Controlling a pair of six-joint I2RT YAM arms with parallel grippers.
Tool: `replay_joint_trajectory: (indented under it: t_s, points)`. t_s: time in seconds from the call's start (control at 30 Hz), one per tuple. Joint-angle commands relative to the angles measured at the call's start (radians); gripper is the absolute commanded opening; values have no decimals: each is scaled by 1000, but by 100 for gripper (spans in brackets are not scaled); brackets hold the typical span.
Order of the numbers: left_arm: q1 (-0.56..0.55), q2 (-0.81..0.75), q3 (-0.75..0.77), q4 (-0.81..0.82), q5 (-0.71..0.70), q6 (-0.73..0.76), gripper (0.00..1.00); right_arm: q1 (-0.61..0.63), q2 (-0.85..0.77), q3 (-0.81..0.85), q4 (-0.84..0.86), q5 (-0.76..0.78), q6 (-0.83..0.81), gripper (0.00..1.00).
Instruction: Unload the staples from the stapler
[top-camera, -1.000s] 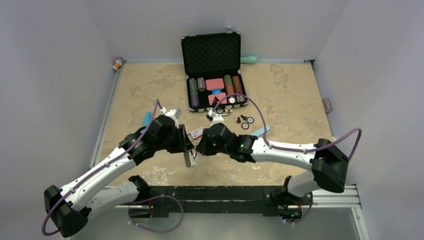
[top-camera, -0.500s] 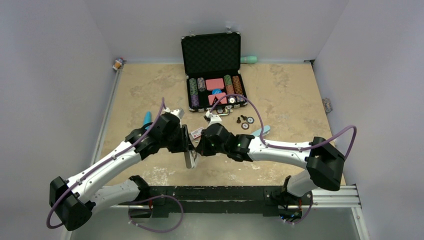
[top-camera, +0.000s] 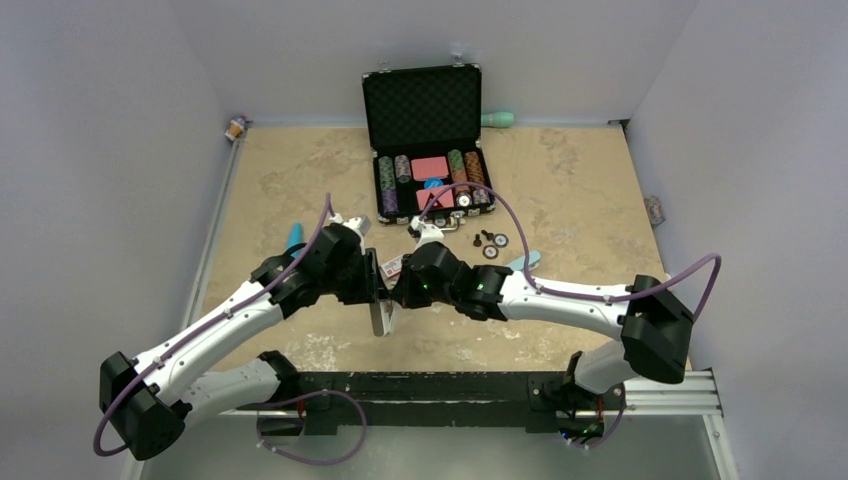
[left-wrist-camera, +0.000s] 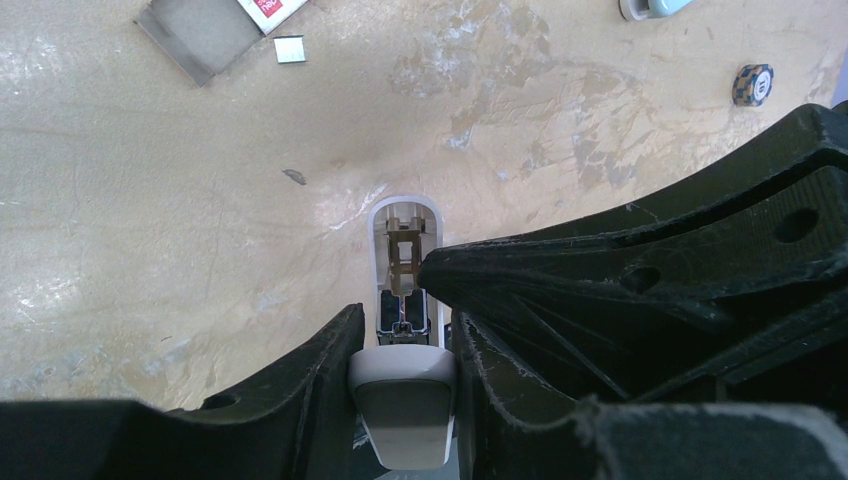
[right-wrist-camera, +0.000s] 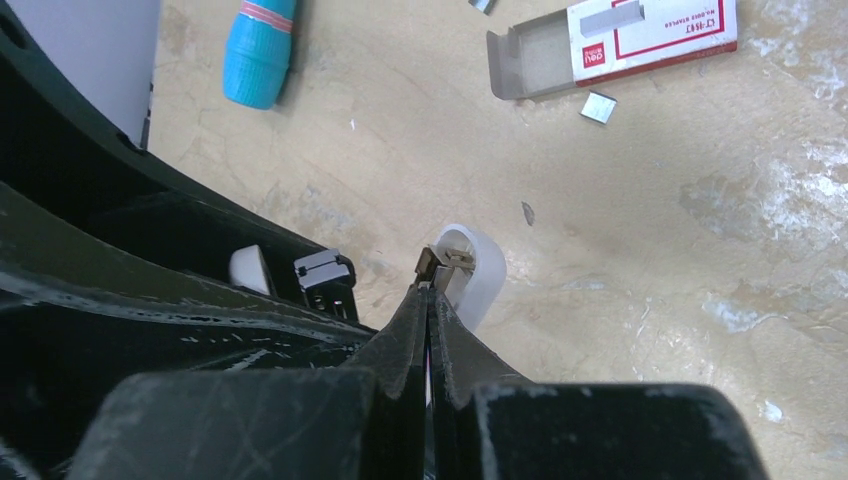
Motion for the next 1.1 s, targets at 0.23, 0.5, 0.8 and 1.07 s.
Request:
replay_joint_trajectory:
  t_s: [0.23, 0.5, 0.8, 1.07]
  points:
    - [2, -21, 46, 26, 22, 23, 0, -7, 34, -14, 52, 1, -5, 0]
    - [11, -44, 108, -39, -24, 60, 0, -7, -149, -147, -23, 43, 53, 0]
    - [24, -73, 113, -30, -14, 62, 0, -7, -637, -275, -114, 66, 105, 61]
    - [25, -181, 9, 220, 201, 48, 0, -7, -822, -401, 121, -75, 39, 66]
